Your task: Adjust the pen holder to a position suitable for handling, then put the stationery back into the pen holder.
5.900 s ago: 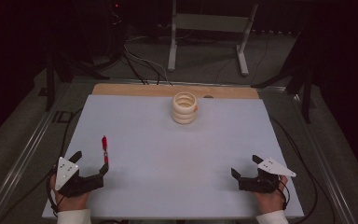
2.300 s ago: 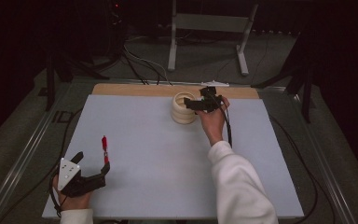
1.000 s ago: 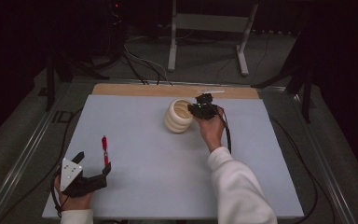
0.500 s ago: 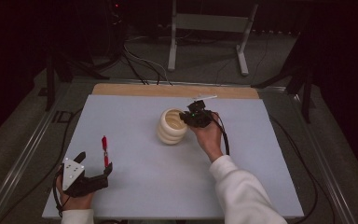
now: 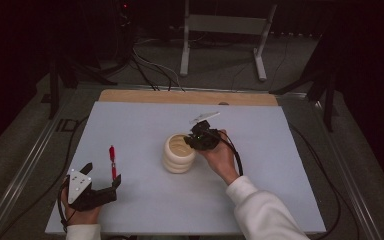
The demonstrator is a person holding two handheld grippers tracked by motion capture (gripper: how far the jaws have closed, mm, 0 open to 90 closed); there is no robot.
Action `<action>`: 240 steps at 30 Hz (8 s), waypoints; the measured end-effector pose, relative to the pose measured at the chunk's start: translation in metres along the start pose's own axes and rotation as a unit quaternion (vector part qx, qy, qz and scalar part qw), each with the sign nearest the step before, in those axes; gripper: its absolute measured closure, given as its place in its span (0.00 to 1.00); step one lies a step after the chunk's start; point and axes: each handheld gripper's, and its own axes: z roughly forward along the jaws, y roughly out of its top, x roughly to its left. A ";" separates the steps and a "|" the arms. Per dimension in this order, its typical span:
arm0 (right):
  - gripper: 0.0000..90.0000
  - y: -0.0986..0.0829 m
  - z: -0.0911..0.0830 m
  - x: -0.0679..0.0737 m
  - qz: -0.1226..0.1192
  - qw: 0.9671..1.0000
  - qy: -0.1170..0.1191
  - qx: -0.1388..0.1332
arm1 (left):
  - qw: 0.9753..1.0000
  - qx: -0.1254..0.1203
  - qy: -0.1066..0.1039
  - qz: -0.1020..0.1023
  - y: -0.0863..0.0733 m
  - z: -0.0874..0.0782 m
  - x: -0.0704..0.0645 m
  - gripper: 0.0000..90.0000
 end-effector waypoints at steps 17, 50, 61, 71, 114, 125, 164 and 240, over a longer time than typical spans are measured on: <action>0.71 -0.010 0.008 0.002 0.001 1.000 0.004 0.026 | 1.000 0.002 -0.002 0.004 0.000 0.001 -0.001 0.01; 0.00 -0.094 -0.094 -0.037 0.005 0.987 -0.097 -0.127 | 1.000 0.006 0.002 0.004 0.000 0.001 -0.002 0.01; 0.00 -0.165 -0.122 -0.048 0.049 0.976 -0.109 -0.182 | 1.000 0.006 0.004 0.003 -0.001 0.000 0.000 0.01; 0.00 -0.210 -0.135 -0.053 0.074 0.967 -0.122 -0.213 | 1.000 0.010 0.008 0.004 -0.001 0.000 0.000 0.01; 0.00 -0.217 -0.132 -0.055 0.085 0.962 -0.142 -0.219 | 0.998 0.050 0.042 0.001 0.010 0.022 -0.005 0.01; 0.00 -0.218 -0.133 -0.054 0.087 0.961 -0.143 -0.222 | 0.995 0.087 0.043 -0.008 0.006 0.035 -0.007 0.01; 0.00 -0.219 -0.131 -0.057 0.099 0.962 -0.140 -0.213 | 0.970 0.232 0.052 -0.046 -0.012 0.045 0.000 0.89; 0.00 -0.221 -0.133 -0.051 0.100 0.963 -0.129 -0.216 | 0.990 0.137 -0.026 0.022 0.047 0.018 -0.024 0.91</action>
